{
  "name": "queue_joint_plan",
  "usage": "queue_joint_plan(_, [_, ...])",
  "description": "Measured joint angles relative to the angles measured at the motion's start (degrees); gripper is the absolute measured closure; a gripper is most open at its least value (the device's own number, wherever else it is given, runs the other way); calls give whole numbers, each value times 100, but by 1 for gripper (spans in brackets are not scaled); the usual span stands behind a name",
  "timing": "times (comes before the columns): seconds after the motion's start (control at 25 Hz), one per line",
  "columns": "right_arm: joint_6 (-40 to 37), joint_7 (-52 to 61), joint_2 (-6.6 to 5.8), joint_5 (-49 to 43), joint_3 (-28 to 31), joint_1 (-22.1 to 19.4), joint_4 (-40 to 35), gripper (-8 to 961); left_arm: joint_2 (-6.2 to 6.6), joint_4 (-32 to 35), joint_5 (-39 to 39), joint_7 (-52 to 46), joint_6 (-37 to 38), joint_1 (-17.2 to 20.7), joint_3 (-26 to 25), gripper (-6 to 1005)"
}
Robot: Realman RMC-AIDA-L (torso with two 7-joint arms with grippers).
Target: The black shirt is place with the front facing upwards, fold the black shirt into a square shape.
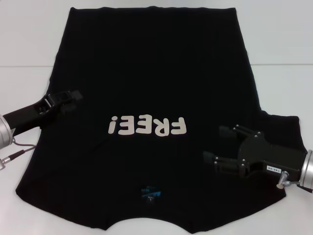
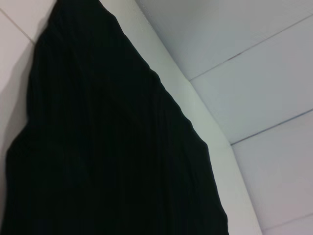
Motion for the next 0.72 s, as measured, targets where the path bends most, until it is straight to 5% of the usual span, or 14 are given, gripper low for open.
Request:
queue_joint_plan(0.24, [0,0,0,1,29,-2,51,29,-8,161,-9,1186,806,110,38,641])
queue_joint_plan(0.32, [1,0,-3,29,36,-14,65,29,-45,308,27,2118,1336,172,102,481])
queue_joint_plan(0.56, [49,31,-25,214,160,-119,65,30,-405,942,100,4918,2067,659,701,171])
queue_joint_plan(0.72, [71,262,-42,228,335,-268,6,31,-572,1221,94,6090,1972,1063,1082,84])
